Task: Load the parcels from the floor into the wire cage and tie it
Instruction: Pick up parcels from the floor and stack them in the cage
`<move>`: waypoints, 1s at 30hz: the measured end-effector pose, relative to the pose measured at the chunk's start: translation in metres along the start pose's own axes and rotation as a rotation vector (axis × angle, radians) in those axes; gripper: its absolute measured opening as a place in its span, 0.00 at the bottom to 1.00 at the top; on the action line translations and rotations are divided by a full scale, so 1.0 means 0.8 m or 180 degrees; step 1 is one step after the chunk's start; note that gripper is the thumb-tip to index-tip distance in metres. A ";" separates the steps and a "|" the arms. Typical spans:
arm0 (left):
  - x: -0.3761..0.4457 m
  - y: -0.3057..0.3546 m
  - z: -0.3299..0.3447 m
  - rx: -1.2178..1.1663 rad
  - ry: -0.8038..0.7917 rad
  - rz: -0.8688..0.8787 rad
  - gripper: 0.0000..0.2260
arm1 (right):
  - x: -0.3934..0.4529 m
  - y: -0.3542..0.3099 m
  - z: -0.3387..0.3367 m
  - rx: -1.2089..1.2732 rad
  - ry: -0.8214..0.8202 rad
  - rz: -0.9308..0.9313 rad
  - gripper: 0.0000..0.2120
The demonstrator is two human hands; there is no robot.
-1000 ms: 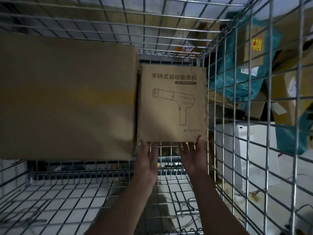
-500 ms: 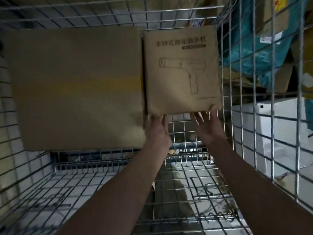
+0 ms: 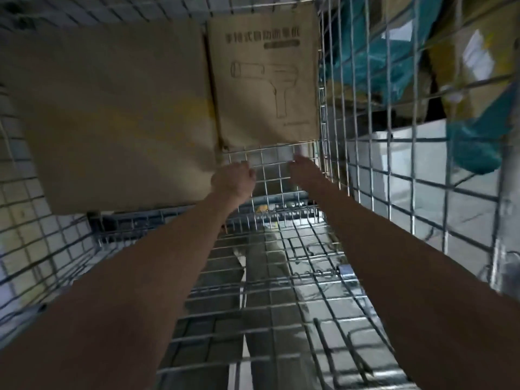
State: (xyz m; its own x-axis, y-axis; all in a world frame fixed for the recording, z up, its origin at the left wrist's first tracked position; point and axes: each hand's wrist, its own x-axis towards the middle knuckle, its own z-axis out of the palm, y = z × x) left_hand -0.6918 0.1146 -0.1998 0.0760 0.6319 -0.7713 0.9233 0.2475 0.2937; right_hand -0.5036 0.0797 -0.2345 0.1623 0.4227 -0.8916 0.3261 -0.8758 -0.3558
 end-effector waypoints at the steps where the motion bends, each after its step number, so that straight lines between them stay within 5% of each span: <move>1: -0.006 0.003 -0.009 0.0635 -0.0081 0.0320 0.18 | -0.013 -0.003 0.002 -0.0650 0.0005 -0.0104 0.18; 5: -0.068 0.033 -0.039 0.1405 -0.0454 0.0782 0.19 | -0.061 -0.015 0.007 -0.1369 -0.0020 -0.0227 0.18; 17: -0.276 0.084 -0.158 0.2197 -0.0402 0.1411 0.20 | -0.349 -0.053 -0.005 -0.1424 0.0252 -0.0100 0.18; 22: -0.412 0.069 -0.194 0.3084 -0.0286 0.2567 0.22 | -0.538 -0.052 0.009 -0.1039 0.0661 -0.0158 0.18; 25: -0.470 0.070 -0.195 0.2995 -0.0440 0.2439 0.24 | -0.629 -0.032 0.023 -0.0848 0.1228 -0.0387 0.21; 30: -0.544 0.094 -0.170 0.2816 -0.0514 0.2511 0.28 | -0.733 0.049 0.030 -0.0455 0.1761 0.0122 0.23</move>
State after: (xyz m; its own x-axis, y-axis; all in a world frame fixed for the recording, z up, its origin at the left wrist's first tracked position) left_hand -0.7070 -0.0422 0.2348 0.7261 0.2670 -0.6336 0.5347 -0.7986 0.2763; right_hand -0.6081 -0.2085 0.2677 0.6272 0.4840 -0.6102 0.4269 -0.8689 -0.2505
